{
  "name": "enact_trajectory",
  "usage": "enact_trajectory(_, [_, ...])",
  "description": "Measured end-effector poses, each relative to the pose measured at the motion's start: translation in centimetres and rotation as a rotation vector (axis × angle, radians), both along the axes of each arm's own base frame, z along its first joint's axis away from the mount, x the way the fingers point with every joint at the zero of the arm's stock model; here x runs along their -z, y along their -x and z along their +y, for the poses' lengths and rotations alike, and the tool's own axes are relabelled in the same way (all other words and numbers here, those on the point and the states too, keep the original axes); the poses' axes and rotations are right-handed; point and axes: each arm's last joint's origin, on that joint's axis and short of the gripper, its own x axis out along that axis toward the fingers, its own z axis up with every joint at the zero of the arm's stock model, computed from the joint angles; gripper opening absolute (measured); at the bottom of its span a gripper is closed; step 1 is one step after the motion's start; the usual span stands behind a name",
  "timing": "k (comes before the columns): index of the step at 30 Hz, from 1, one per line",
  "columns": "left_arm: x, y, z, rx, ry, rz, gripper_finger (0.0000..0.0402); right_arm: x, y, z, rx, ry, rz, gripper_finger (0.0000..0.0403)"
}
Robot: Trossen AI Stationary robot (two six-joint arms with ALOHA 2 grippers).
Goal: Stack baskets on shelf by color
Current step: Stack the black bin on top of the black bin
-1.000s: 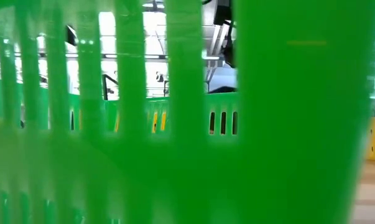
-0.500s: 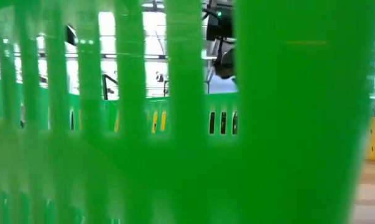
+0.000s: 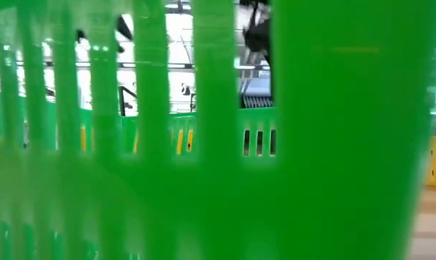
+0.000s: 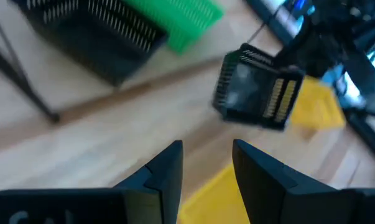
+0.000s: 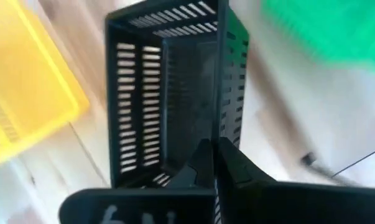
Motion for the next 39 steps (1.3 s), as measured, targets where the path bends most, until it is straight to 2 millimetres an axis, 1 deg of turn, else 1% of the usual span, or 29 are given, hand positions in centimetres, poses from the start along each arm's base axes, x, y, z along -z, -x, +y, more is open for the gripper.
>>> enact_trajectory(2, [-0.5,-0.5,0.3,-0.018,-0.040,-0.052,0.0125,-2.1,0.3,0.5,-0.005,0.066,-0.029,0.0003])
enact_trajectory(5, [-0.9,-1.5,0.7,-0.053,-0.111,-0.100,0.0125,-5.4,0.5,1.4,-0.008,0.166,-0.123,0.0002])
enact_trajectory(7, [-1.0,-2.4,1.0,-0.071,-0.143,-0.126,0.0125,-7.2,0.7,1.8,-0.007,0.219,-0.175,0.0002])
enact_trajectory(9, [-0.8,-3.2,1.4,-0.082,-0.156,-0.127,0.0125,-8.8,1.2,2.1,-0.009,0.259,-0.212,0.0002])
enact_trajectory(12, [-0.5,-4.6,2.0,-0.080,-0.130,-0.158,0.0125,-10.3,1.6,2.4,-0.038,0.287,-0.262,0.0001])
enact_trajectory(15, [-0.2,-6.0,2.5,-0.032,-0.119,-0.170,0.0125,-10.4,1.9,2.5,-0.066,0.305,-0.243,0.0001])
enact_trajectory(17, [0.0,-6.5,3.0,0.020,-0.137,-0.147,0.0126,-10.3,2.1,2.5,-0.079,0.312,-0.221,0.0001])
enact_trajectory(19, [-0.2,-7.1,3.4,0.053,-0.140,-0.176,0.0127,-10.1,2.3,2.4,-0.097,0.320,-0.179,0.0001])
enact_trajectory(24, [-1.4,-7.5,4.7,0.085,-0.147,-0.225,0.0127,-9.1,2.3,2.0,-0.115,0.329,-0.083,0.0001])
enact_trajectory(26, [-2.0,-7.6,5.2,0.090,-0.157,-0.223,0.0123,-9.1,2.0,1.8,-0.114,0.332,-0.094,0.0001])
enact_trajectory(28, [-2.3,-7.7,5.7,0.083,-0.179,-0.185,0.0116,-8.9,1.9,1.8,-0.119,0.334,-0.089,0.0001])
enact_trajectory(31, [-2.2,-7.5,6.2,0.073,-0.190,-0.116,0.0103,-9.2,1.5,1.9,-0.125,0.341,-0.137,0.0001])
enact_trajectory(34, [-2.1,-7.5,6.5,0.069,-0.195,-0.098,0.0089,-9.5,1.1,1.7,-0.131,0.352,-0.175,0.0000])
enact_trajectory(39, [-1.7,-7.9,6.7,0.129,-0.200,-0.066,0.0082,-9.9,0.5,1.0,-0.140,0.350,-0.246,0.0000])
